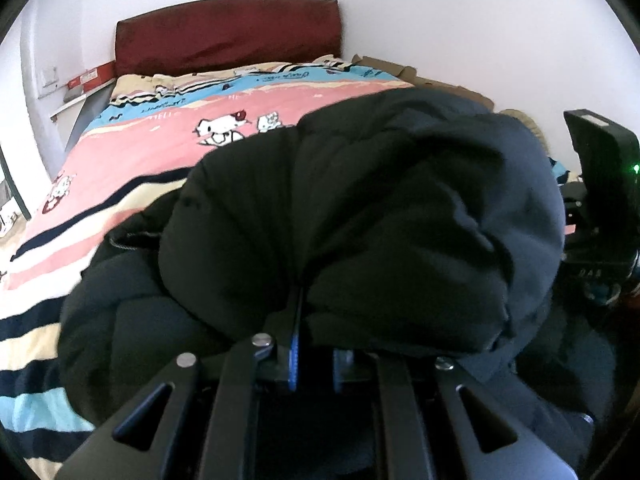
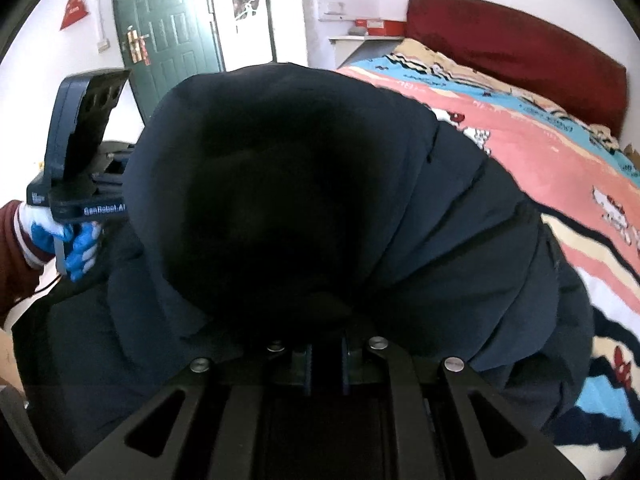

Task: Fold large clothes
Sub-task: 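Lower the folded hem onto the hood with both tools, then open both tools and release the folded jacket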

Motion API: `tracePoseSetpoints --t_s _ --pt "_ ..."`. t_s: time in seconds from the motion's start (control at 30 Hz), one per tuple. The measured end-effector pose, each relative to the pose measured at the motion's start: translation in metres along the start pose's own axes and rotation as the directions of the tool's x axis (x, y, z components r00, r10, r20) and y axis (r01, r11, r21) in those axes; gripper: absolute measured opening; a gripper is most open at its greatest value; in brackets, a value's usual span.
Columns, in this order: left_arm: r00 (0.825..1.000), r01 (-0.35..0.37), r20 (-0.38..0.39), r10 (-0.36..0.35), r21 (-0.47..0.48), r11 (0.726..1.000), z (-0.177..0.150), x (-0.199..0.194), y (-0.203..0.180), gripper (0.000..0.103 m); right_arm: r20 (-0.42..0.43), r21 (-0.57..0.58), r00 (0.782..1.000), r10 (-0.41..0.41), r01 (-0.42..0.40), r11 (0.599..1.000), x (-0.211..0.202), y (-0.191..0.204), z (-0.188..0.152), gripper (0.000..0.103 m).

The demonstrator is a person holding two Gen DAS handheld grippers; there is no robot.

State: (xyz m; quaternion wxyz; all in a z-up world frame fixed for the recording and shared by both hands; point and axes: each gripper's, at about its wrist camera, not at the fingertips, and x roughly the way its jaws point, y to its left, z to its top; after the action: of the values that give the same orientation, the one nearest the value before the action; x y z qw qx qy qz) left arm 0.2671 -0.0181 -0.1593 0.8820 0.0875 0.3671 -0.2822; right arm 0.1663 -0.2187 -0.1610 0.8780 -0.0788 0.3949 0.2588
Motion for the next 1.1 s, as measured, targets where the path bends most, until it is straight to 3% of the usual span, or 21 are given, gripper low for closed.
tracePoseSetpoints --t_s 0.17,0.57,0.77,0.93,1.1 --pt "1.0 -0.009 -0.024 0.009 -0.001 1.0 0.005 0.013 0.001 0.01 -0.021 0.02 0.999 -0.036 0.036 0.999 0.02 -0.01 0.003 0.011" --pt "0.996 -0.07 -0.067 0.067 -0.047 0.996 0.012 0.012 -0.004 0.012 -0.05 0.03 0.994 -0.095 0.097 0.995 0.01 -0.001 0.004 0.014" --pt "0.992 -0.111 -0.071 0.107 -0.056 0.992 0.012 0.009 -0.009 0.015 -0.053 0.034 0.99 -0.13 0.132 0.991 0.002 0.007 0.002 0.026" --pt "0.989 -0.129 -0.085 0.125 -0.053 0.99 0.012 0.004 -0.014 0.019 -0.061 0.045 0.993 -0.105 0.108 0.993 -0.005 0.011 -0.001 0.055" --pt "0.988 -0.133 -0.086 0.129 -0.033 0.991 0.009 -0.004 -0.018 0.025 -0.06 0.038 0.992 -0.112 0.114 0.993 -0.013 0.014 -0.005 0.057"
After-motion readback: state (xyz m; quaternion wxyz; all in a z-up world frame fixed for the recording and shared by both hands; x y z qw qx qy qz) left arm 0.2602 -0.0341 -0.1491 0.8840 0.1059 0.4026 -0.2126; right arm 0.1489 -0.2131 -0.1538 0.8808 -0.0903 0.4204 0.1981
